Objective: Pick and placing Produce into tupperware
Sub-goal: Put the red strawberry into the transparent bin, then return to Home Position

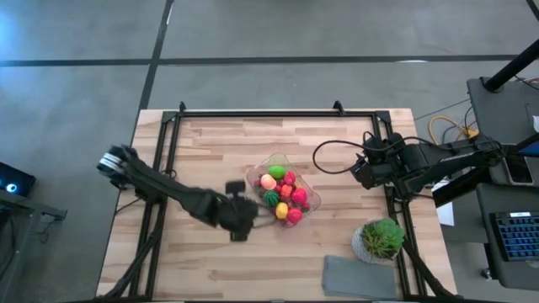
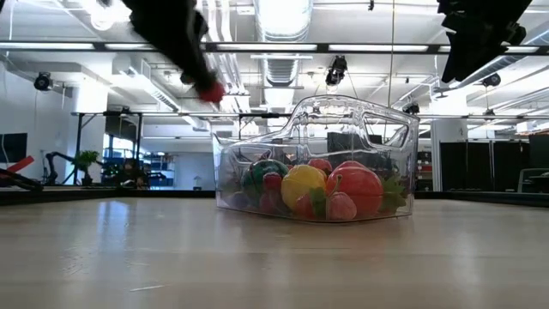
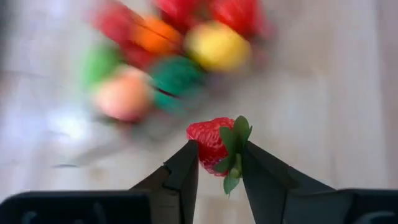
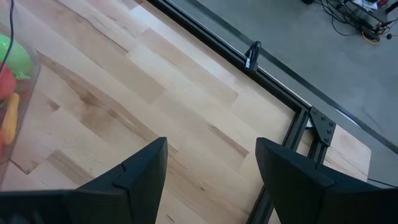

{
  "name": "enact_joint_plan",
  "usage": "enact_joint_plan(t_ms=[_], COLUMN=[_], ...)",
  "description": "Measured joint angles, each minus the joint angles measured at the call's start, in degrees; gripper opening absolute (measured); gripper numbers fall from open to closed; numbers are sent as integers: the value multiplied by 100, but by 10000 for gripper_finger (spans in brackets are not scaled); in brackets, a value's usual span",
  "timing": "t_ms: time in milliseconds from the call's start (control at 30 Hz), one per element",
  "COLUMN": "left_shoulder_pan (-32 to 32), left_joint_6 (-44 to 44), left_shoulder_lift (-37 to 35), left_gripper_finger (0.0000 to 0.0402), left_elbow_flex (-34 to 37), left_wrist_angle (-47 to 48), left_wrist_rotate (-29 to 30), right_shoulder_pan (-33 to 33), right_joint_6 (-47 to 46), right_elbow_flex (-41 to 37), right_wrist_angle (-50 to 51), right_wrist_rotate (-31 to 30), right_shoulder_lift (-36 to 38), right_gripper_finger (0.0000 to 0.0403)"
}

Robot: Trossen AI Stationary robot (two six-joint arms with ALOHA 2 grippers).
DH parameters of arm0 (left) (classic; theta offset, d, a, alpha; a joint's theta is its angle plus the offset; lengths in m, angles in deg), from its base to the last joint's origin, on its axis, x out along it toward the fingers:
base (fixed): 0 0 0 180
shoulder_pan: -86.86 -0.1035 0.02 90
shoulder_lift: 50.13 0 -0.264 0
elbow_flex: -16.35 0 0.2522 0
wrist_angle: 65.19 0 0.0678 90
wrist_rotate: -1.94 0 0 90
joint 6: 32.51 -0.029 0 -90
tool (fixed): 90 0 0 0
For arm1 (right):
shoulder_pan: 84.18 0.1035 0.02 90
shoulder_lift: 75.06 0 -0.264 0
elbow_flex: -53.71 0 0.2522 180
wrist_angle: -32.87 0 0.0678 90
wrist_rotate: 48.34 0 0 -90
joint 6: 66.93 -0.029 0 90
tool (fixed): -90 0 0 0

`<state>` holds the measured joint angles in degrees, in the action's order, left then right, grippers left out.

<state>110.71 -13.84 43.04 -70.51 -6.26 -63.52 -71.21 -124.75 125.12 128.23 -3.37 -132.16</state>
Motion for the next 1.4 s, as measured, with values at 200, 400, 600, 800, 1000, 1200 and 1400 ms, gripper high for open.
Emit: enact_joint_plan(t_ms=[200,400,600,800,1000,1200,1400], left_shoulder_pan=[-772,-1650,-1884,-1882,-1887,-1877,-1588], left_joint_6=[344,501,1528,1696,1672,1703,1126], left_shoulder_lift=[-780,-532,-101,-61,-351,-816,-1408], left_gripper_finger=[93,93,102,180,251,260,260], left_elbow_flex=[26,37,55,59,52,-26,57], left_wrist_angle=[-861,-2018,-2012,-2147,-2502,-2865,-4308], left_wrist_rotate=[576,-632,-1036,-811,-508,-656,-1652], right_shoulder_pan=[0,1,2,2,2,15,265], right_joint_6=[0,-20,-24,-22,-22,575,1225], right_elbow_flex=[-15,-15,-22,-24,-24,23,319], right_wrist_angle=[-2,-8,-2,0,4,49,-674], right_wrist_rotate=[0,32,219,452,489,576,1703], right_shoulder_lift=[0,0,0,0,2,-4,97], right_gripper_finger=[238,238,238,238,238,238,238])
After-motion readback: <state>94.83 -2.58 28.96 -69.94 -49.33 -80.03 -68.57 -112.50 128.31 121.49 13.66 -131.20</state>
